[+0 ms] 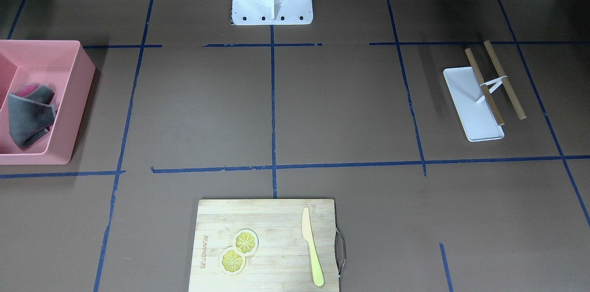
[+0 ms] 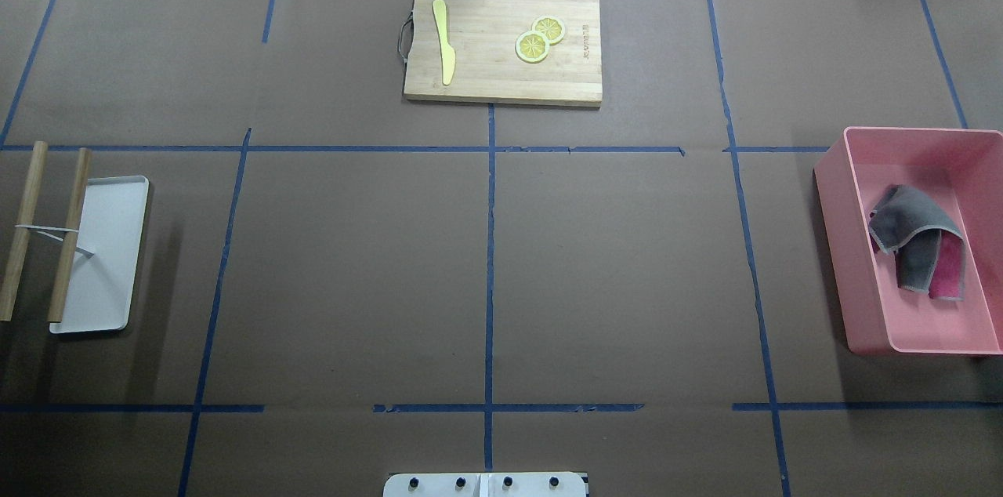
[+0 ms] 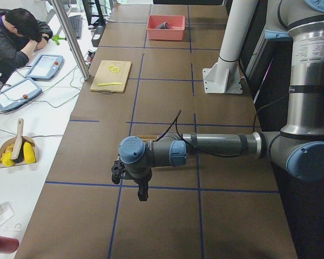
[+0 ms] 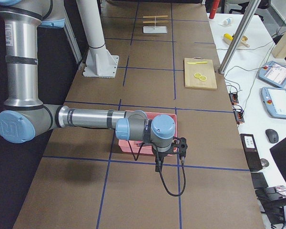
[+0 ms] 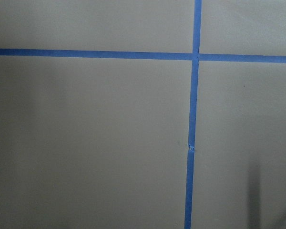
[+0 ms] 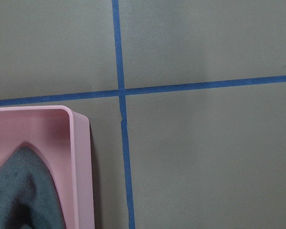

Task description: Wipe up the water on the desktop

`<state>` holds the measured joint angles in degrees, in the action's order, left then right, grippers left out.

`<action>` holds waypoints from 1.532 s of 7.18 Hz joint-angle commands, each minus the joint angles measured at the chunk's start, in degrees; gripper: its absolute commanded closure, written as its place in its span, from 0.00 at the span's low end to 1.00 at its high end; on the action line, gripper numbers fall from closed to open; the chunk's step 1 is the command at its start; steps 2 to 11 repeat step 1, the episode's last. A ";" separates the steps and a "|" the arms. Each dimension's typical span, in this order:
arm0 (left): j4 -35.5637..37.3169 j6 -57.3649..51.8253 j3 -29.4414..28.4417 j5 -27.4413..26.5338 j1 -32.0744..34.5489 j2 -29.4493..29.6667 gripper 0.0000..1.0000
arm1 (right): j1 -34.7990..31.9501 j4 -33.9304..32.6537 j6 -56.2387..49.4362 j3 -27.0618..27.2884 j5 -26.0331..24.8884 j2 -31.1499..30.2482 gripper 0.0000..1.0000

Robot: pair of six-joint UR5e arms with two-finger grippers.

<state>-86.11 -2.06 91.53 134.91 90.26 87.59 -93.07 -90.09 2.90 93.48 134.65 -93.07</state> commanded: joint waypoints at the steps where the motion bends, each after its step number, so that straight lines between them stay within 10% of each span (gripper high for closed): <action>1: -0.03 -0.22 0.05 0.00 0.00 -0.06 0.00 | 0.00 0.00 -0.08 0.03 0.00 -0.01 0.00; 11: -0.03 -0.22 0.05 0.00 0.00 -0.06 0.00 | 0.00 0.00 -0.08 0.03 0.00 -0.01 0.00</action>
